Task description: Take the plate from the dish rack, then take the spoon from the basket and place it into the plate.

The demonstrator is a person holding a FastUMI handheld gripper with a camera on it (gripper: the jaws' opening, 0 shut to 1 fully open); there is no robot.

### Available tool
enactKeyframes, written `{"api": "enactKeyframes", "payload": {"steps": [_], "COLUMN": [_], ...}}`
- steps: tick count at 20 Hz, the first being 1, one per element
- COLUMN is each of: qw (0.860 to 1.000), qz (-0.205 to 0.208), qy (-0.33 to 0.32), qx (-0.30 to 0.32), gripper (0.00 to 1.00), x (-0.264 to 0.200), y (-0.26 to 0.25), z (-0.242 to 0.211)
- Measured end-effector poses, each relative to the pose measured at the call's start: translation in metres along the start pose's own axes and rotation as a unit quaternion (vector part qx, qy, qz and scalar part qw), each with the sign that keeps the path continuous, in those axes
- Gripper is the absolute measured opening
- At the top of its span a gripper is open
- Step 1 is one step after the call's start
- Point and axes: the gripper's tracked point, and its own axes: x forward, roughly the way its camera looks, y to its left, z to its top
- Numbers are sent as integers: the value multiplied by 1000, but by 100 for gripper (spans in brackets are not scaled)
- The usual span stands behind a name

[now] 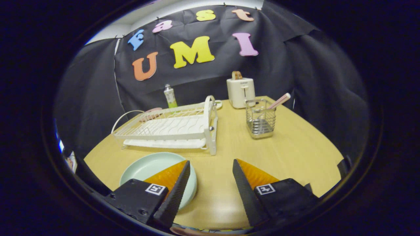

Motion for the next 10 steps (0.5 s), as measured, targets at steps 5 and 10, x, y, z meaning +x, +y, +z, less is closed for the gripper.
{"api": "enactKeyframes", "payload": {"steps": [5, 10], "qw": [997, 992], "qz": [-37, -55], "qy": [-66, -101], "qx": [-16, -42], "gripper": [100, 100], "x": [-4, 3], "y": [-44, -74], "z": [30, 46]}}
